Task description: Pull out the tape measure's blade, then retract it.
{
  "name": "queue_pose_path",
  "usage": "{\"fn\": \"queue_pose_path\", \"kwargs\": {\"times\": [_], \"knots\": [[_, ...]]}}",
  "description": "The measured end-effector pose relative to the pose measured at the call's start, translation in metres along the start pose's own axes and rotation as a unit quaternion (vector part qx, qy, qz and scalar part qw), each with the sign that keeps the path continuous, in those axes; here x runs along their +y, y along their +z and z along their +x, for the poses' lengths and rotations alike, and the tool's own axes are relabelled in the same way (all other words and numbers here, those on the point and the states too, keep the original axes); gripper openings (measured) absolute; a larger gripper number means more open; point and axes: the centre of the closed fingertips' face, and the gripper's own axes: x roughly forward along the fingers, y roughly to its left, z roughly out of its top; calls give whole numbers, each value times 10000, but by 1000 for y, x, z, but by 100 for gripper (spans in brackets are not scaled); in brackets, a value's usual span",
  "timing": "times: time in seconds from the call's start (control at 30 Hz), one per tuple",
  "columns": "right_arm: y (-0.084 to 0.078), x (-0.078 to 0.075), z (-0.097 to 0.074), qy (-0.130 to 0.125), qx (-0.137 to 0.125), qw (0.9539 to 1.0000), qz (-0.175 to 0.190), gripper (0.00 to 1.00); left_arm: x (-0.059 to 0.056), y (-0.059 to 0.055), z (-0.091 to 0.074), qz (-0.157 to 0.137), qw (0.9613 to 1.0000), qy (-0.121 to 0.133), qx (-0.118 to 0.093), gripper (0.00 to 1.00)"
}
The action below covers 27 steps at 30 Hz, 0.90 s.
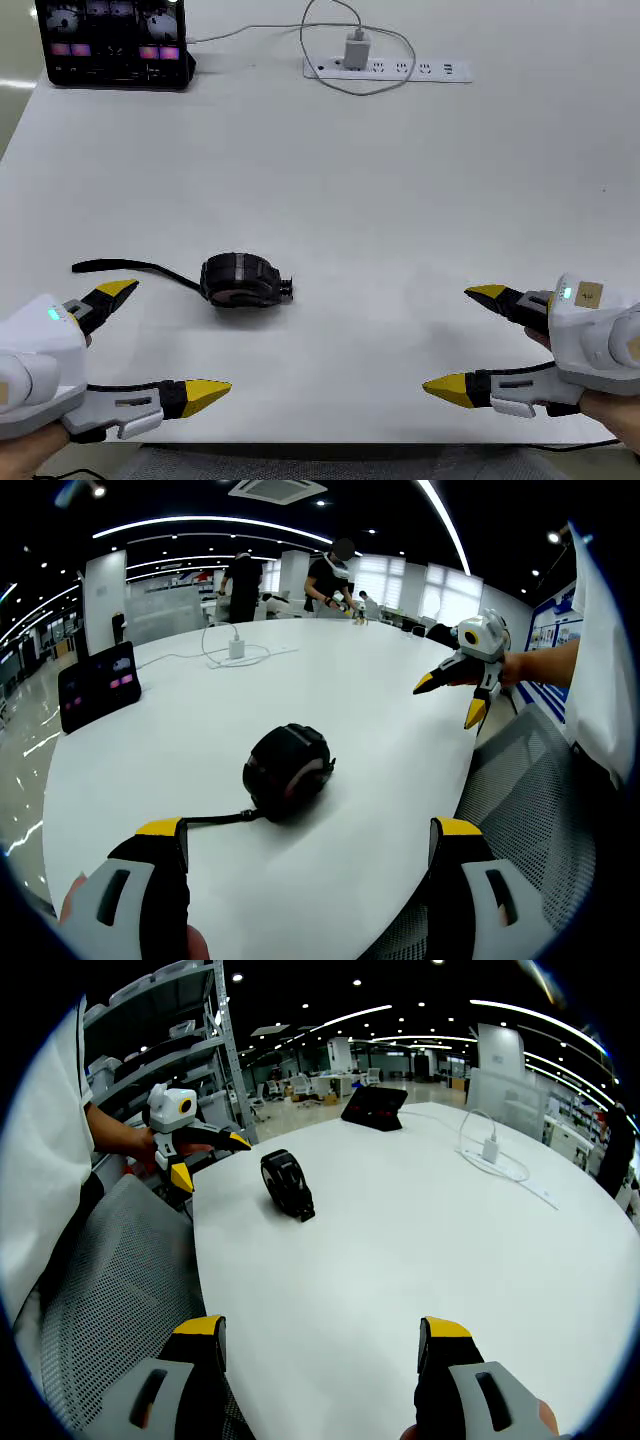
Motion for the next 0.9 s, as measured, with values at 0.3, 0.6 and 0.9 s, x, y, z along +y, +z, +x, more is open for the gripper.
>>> {"fn": "queue_pose_path", "kwargs": {"times": [0.3,0.6,0.9], "knots": [[0,1,0,-30,37,10000,-81,76,0,0,0,6,10000,-8,0,99],[-1,-2,3,-58,116,9998,-138,76,3,0,1,-102,9999,-13,-15,99],[4,-6,11,-67,172,9996,-230,79,9,3,5,-41,10000,-35,-63,99]]}}
